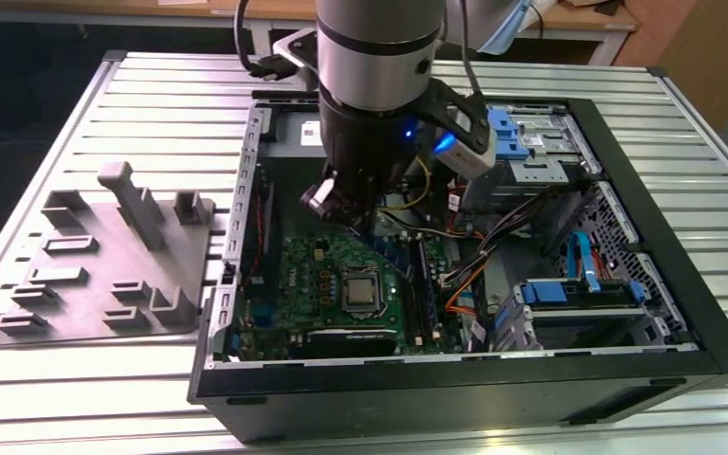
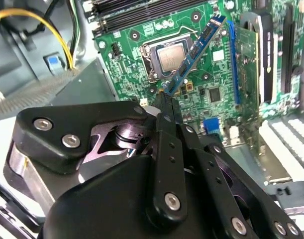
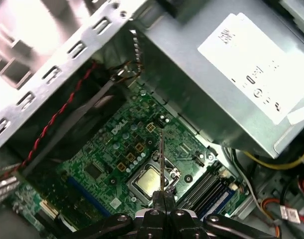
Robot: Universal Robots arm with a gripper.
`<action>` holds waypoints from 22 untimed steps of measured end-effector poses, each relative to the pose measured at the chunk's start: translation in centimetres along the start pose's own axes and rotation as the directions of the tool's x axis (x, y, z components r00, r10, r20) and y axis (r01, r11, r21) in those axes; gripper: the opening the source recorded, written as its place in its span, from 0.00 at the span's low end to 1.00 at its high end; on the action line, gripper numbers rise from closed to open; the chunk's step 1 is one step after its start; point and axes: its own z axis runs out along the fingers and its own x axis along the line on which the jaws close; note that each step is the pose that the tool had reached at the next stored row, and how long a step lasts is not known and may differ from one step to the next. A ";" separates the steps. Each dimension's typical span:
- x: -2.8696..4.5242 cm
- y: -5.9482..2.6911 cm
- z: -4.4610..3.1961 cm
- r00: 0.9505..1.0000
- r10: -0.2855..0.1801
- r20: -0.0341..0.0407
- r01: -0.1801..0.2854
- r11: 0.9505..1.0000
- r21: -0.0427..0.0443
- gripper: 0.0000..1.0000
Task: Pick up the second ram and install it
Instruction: 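Insert the second ram into the second slot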
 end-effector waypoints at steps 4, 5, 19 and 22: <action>0.00 0.00 0.03 0.997 0.072 0.003 -0.072 0.997 0.002 0.11; 0.00 0.00 0.04 0.996 0.091 0.004 -0.091 0.996 0.003 0.11; 0.00 -0.01 0.18 0.941 0.338 0.015 -0.338 0.941 0.009 0.11; 0.01 -0.01 0.21 0.921 0.389 0.018 -0.389 0.921 0.010 0.11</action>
